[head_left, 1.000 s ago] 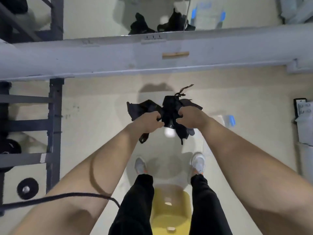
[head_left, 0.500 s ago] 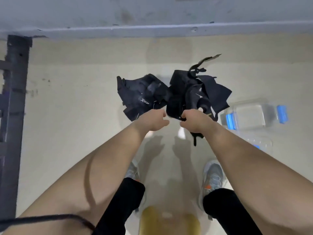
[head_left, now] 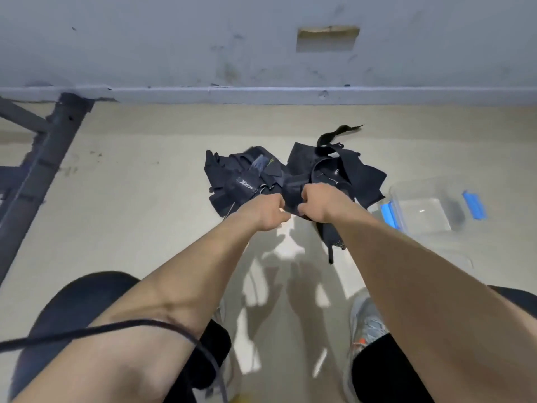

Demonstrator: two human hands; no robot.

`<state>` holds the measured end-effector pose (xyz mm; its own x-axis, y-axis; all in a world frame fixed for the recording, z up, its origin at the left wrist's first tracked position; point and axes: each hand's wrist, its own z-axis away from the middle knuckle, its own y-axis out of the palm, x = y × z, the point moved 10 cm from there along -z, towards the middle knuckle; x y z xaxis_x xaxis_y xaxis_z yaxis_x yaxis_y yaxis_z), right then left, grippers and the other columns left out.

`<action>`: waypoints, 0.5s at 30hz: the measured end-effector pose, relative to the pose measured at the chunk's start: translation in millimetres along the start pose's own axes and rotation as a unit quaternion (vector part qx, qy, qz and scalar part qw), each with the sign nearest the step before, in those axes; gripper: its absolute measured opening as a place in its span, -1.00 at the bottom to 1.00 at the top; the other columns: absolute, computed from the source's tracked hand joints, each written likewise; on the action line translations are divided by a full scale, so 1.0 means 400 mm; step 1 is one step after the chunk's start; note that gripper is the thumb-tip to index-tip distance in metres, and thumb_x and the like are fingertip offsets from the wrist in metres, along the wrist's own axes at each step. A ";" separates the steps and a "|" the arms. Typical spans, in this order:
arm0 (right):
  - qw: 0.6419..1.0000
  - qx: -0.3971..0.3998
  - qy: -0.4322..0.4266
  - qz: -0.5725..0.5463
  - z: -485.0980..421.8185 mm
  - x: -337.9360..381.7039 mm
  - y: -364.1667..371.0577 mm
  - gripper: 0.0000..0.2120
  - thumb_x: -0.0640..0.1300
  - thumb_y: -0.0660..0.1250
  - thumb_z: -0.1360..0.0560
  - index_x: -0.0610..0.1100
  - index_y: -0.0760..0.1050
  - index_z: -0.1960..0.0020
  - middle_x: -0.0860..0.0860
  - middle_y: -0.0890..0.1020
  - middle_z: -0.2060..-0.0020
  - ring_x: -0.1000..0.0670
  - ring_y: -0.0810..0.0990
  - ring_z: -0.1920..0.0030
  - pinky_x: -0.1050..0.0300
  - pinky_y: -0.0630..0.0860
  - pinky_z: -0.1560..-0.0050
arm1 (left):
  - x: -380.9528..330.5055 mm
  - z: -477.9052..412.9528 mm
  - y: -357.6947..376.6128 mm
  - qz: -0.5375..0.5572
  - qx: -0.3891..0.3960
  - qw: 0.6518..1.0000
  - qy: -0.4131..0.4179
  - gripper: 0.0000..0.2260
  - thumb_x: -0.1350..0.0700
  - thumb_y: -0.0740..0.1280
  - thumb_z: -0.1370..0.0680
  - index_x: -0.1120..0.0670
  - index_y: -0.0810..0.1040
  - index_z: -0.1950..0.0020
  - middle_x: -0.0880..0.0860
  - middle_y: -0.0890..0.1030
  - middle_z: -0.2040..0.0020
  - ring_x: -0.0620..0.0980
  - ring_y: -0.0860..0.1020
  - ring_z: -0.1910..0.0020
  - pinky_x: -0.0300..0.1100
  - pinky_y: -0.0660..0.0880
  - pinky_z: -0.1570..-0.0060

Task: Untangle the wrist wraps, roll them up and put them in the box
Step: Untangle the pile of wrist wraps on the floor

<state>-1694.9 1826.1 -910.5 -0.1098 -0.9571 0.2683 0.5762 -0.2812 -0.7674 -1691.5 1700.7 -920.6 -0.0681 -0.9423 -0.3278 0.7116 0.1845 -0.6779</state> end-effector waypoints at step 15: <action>0.996 0.001 -0.049 0.078 0.255 0.214 0.105 -0.58 0.07 0.26 -0.55 -0.09 0.46 -0.35 -0.08 0.51 -0.31 -0.17 0.48 -0.30 -0.13 0.51 -0.24 | 0.197 0.311 0.095 0.001 -0.029 0.999 -0.040 -0.54 -0.10 0.27 -0.62 0.01 0.39 -0.48 0.04 0.52 -0.38 0.09 0.50 -0.29 0.04 0.47 -0.30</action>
<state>-1597.6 1739.8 -860.4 0.0609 -0.9776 0.2013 0.5824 -0.1290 -0.8026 -1582.9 1598.4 -890.2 -0.0094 -0.9606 -0.2776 0.6701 0.2000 -0.7148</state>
